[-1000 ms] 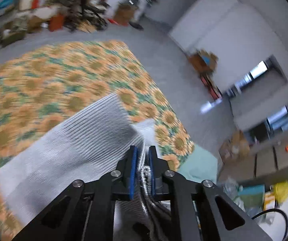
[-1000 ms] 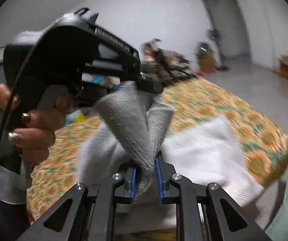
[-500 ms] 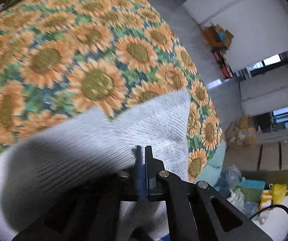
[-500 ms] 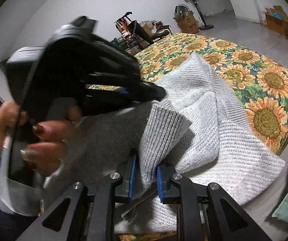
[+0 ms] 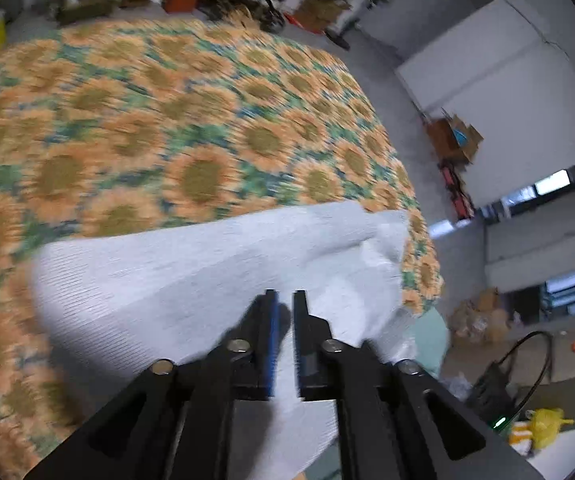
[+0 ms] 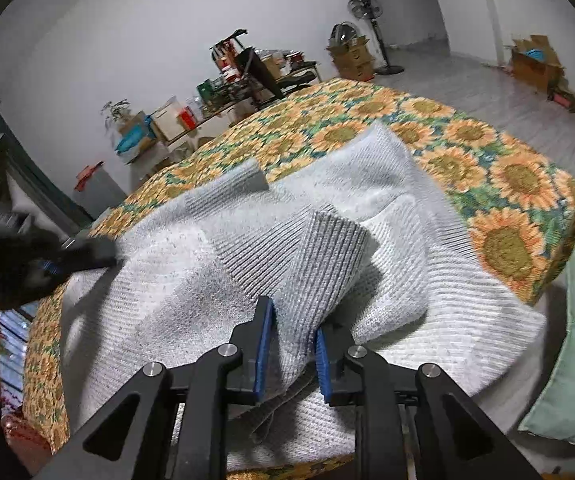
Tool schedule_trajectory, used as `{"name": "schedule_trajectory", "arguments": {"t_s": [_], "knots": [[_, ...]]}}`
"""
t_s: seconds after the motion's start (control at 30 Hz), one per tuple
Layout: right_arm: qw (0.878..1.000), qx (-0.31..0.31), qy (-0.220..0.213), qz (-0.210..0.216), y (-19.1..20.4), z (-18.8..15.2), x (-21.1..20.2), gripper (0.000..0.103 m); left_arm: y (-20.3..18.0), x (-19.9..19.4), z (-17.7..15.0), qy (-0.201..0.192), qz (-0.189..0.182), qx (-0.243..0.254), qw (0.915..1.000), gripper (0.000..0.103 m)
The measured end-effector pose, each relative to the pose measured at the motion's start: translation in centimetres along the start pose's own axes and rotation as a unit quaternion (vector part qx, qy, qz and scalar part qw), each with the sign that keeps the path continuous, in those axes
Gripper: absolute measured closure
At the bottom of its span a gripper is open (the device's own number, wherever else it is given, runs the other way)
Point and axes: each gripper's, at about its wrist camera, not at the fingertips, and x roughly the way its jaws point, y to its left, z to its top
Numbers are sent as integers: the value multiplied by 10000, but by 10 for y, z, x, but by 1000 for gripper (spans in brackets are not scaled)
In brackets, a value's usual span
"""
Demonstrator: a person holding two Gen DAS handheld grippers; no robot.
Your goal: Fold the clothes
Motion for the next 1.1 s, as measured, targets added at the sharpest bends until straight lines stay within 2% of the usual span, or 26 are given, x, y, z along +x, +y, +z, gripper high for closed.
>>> {"name": "schedule_trajectory", "arguments": {"t_s": [0.03, 0.1, 0.2, 0.3, 0.37, 0.43, 0.5, 0.57, 0.63, 0.7, 0.83, 0.97, 1.0, 1.03, 1.1], "knots": [[9999, -4, -121, 15, 1, -1, -12, 87, 7, -10, -5, -127, 26, -37, 9999, 60], [9993, -7, -361, 50, 3, -2, -35, 90, 23, -30, -16, -382, 70, -114, 9992, 36], [9977, 75, -654, 188, -1, 0, -61, 90, 46, -51, -33, -621, -48, -294, 9976, 35], [9977, 137, -444, -496, -8, -4, -61, 85, 61, -54, -42, -605, -8, -534, 9967, 35], [9970, 242, -125, -718, -13, -11, -55, 79, 70, -49, -46, -509, 90, -633, 9967, 35], [9978, 266, -44, -609, -13, -14, -54, 70, 77, -39, -49, -371, 181, -697, 9967, 35], [9983, 130, -184, -536, -4, -7, -56, 67, 80, -33, -51, -312, 260, -692, 9968, 35], [9980, -47, -327, -531, 5, 9, -52, 56, 83, -27, -52, -254, 339, -687, 9967, 35], [9975, -179, -415, -543, 11, 25, -45, 39, 82, -23, -53, -248, 418, -575, 9972, 35], [9970, -271, -451, -562, 14, 41, -35, 31, 82, -19, -54, -263, 509, -492, 9971, 32], [9990, -404, 17, -186, 5, 69, 11, 26, 87, -10, -55, -316, 645, -365, 9968, 20], [9974, -105, 673, 231, -10, 76, 66, 26, 91, -8, -55, -324, 688, -221, 9969, 17], [9975, 74, 626, 335, -14, 75, 68, 28, 91, -9, -55, -326, 716, -186, 9967, 17], [9971, 236, 577, 440, -18, 75, 69, 47, 90, -10, -55, -328, 744, -152, 9966, 17], [9961, 279, 496, 667, -20, 71, 60, 70, 89, -11, -55, -333, 801, -83, 9962, 17]]}}
